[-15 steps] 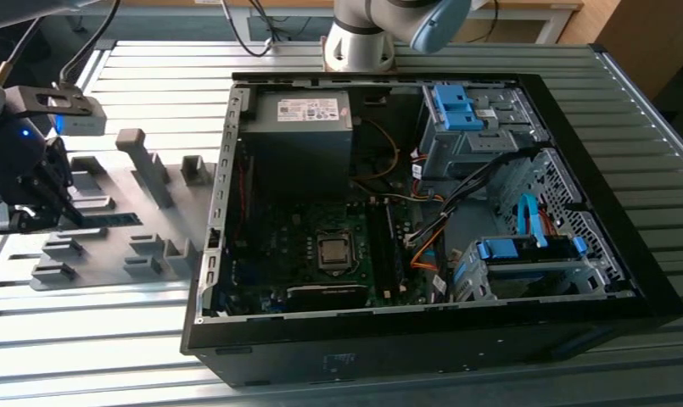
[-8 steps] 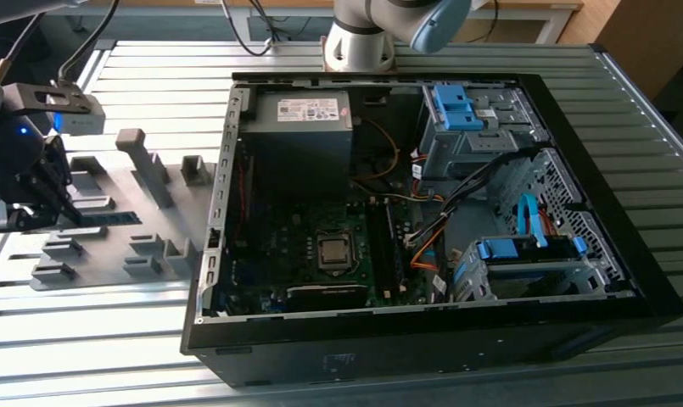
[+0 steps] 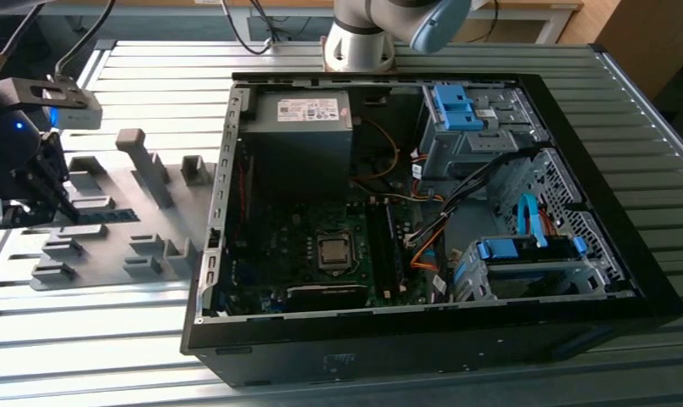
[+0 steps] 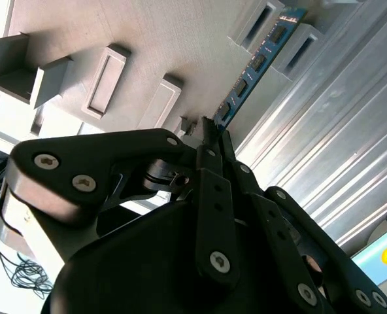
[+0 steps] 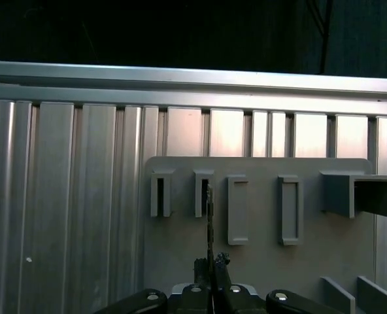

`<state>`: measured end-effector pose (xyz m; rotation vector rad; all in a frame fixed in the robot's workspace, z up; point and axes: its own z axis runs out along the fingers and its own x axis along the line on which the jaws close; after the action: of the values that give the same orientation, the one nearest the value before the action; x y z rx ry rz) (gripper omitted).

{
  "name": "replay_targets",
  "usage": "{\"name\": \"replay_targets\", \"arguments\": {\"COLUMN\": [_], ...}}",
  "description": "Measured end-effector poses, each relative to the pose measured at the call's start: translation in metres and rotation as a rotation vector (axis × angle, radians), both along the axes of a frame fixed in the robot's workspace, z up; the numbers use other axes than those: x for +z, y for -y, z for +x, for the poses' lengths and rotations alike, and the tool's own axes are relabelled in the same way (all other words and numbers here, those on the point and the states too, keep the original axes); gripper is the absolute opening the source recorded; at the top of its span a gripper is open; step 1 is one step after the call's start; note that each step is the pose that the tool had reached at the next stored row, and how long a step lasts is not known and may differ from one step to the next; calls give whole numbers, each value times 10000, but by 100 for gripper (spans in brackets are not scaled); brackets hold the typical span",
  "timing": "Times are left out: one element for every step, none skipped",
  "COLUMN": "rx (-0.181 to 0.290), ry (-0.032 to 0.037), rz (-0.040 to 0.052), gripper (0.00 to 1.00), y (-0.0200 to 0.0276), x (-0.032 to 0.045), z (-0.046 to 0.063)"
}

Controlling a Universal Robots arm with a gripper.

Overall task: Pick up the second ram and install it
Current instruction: 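Pick up the second ram and move it above second insertion slot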

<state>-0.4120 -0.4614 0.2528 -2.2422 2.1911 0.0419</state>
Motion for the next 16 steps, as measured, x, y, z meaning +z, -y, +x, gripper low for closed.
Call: {"name": "replay_targets", "arguments": {"rx": [0,0,0,0,0,1,0,0,0,0,0,0,0,0,0,0], "ry": [0,0,0,1,1,2,1,0,0,1,0,-1,-2,-2,0,2], "rz": [0,0,1,1,1,2,2,0,1,1,1,0,-1,-1,1,2], "gripper": [14,14,14,14,14,14,14,14,14,14,14,14,14,14,14,14], "y": [0,0,0,0,0,0,0,0,0,0,0,0,0,0,0,0], "x": [9,18,24,28,32,35,38,41,44,46,49,54,61,66,69,72], "z": [0,0,0,0,0,0,0,0,0,0,0,0,0,0,0,0]}}
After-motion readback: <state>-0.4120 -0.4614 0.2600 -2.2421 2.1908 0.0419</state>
